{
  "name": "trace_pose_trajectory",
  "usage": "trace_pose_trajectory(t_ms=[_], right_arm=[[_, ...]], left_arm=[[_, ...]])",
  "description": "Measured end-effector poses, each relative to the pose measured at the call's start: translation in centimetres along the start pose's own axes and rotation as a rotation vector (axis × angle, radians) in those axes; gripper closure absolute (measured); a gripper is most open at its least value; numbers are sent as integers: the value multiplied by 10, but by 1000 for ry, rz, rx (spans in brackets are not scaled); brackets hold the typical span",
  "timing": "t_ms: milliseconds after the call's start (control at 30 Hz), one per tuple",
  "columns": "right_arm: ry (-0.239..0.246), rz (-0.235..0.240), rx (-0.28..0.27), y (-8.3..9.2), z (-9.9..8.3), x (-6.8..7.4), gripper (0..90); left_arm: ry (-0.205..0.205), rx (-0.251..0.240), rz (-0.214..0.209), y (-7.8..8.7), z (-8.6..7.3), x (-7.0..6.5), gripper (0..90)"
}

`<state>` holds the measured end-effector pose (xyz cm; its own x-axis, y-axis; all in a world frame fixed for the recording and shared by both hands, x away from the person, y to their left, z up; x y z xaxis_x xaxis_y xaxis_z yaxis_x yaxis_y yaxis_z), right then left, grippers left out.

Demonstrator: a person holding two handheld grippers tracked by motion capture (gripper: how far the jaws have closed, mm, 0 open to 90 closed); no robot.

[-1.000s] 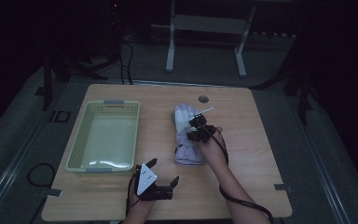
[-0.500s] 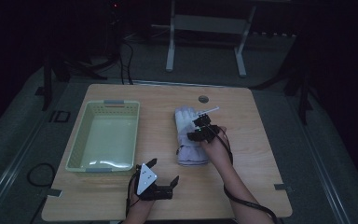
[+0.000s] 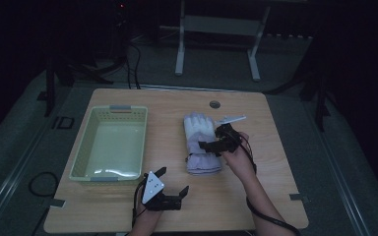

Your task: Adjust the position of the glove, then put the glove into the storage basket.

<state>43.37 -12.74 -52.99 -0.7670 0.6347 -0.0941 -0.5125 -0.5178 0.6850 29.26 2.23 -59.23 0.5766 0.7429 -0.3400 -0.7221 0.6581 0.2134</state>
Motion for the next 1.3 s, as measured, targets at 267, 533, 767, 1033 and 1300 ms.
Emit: trace_pose_trajectory(t_ms=[267,533,767,1033,1300], right_arm=[[73,-11,-76,20,-7,-4,158],[149,-41,-163,41,-14,-20,166],[91,-37,-146,44,-22,-28,140],[40,-35,-150,35,-14,-29,112],[78,-51,-127,17,-9,-36,185]], left_arm=[[18,73,-65,-5,0,-6,0],[-32,136,-161,-7,25,-29,0],[10,172,-111,-18,47,-20,0],[18,165,-106,-39,84,-10,0],[-17,161,-45,-64,101,3,0]])
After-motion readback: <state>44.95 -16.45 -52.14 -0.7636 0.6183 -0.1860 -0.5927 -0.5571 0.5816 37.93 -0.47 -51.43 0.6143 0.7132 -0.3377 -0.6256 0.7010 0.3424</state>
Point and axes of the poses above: each handheld gripper's, and its own axes: y roughly backward along the jaws, z roughly out of its top, x roughly to its left, the point moved 8 cm from there along -y, roughly forward along the jaws, and after that the axes turned 12 degrees about y, right-handed, at the moved point
